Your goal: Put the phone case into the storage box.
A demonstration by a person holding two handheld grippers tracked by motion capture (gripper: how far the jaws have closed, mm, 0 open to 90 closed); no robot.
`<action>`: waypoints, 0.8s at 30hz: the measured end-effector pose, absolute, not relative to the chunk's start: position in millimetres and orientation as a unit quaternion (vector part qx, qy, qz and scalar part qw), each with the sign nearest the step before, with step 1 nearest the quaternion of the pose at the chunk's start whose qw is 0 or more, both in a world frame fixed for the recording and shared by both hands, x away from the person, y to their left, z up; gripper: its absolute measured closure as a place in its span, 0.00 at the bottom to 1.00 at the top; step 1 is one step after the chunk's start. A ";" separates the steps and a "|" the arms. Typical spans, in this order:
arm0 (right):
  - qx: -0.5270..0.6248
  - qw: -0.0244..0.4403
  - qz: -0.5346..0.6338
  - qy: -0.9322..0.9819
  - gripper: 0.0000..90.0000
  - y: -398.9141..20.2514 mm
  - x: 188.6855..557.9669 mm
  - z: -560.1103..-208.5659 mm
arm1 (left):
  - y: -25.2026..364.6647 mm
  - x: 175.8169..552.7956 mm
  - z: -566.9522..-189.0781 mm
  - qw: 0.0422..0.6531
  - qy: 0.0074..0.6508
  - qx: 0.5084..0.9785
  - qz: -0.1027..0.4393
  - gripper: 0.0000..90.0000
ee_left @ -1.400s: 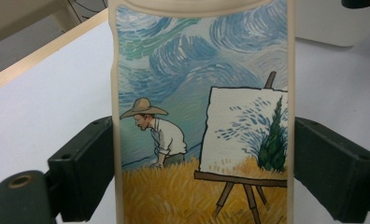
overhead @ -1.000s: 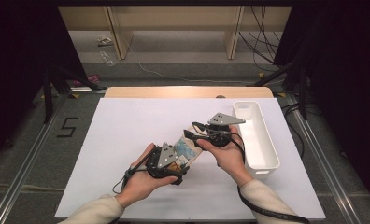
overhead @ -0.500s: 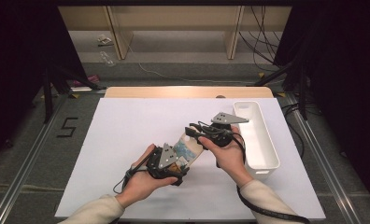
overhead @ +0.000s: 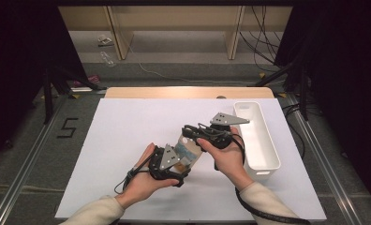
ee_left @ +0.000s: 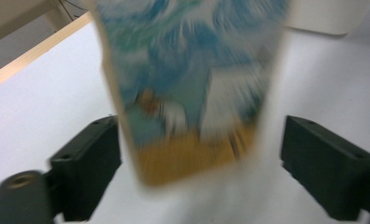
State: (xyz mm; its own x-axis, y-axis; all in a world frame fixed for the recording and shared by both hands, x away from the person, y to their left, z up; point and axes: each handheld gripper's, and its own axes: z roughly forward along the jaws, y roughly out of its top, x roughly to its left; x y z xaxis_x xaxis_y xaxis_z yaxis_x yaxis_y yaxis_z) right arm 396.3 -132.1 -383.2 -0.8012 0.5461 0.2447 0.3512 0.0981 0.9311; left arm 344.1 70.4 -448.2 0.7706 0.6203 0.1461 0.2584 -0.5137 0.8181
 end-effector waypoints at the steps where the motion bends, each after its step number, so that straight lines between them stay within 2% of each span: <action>1: 0.300 0.094 0.596 0.739 0.89 -132.8 395.6 -381.0 | 71.0 344.4 -448.1 0.422 0.260 0.843 0.210 0.15; 7: 0.290 0.115 0.594 0.742 0.89 -143.2 397.4 -370.5 | 76.9 344.2 -442.3 0.456 0.262 0.828 0.193 0.16; 14: 0.238 0.115 0.567 0.781 0.89 -151.2 400.8 -360.7 | 92.1 349.4 -440.7 0.487 0.277 0.814 0.150 0.19; 24: 0.174 0.083 0.541 0.819 0.89 -157.3 403.1 -354.2 | 94.7 353.6 -444.1 0.506 0.257 0.813 0.131 0.28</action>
State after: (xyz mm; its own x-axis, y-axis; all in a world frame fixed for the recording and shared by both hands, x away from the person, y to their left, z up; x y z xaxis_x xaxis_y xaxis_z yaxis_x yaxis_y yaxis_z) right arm 403.1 -157.3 -354.2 -0.9253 0.3757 0.0523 0.1954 0.3539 0.9146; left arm 353.6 94.7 -444.1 0.8340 0.5497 -0.0473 0.2848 -0.3556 0.8902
